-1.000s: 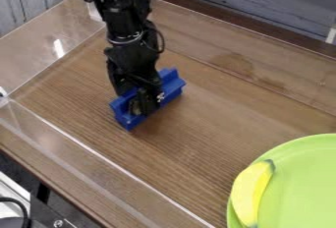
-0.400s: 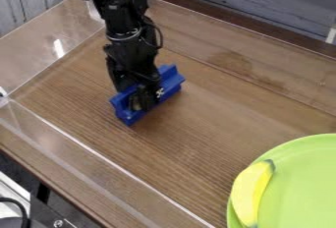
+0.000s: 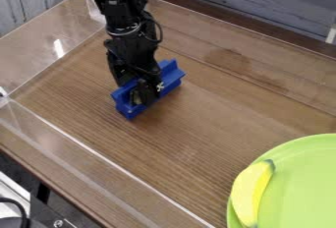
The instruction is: Put the blue object in the green plate
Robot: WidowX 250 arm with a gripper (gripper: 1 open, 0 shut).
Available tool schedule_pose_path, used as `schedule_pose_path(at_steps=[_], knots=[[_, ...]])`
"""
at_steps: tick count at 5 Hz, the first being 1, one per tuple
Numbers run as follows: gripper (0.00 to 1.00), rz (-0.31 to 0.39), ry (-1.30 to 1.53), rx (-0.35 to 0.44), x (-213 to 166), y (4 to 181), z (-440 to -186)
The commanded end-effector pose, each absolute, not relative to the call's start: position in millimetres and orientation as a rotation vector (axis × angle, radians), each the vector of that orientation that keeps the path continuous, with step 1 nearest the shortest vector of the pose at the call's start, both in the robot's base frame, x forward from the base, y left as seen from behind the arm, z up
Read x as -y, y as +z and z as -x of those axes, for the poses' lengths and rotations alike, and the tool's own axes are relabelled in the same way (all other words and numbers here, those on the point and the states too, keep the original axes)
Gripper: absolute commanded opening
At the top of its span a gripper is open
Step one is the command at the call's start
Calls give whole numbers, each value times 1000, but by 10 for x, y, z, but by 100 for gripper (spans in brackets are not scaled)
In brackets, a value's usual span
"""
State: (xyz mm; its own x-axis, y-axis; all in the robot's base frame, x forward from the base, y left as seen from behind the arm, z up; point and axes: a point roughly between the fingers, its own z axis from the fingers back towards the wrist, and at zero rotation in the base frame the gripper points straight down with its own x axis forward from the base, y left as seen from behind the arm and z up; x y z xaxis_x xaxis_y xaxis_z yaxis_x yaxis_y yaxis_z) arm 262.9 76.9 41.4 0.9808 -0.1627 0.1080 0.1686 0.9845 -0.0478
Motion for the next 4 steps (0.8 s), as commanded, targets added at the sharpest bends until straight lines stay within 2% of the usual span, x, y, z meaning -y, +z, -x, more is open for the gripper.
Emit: schedule_pose_path(at_steps=[1,4], knots=[[0,40,-155,144,-829,509,-2722],[0,40,-152,149,-822,503,-2786]])
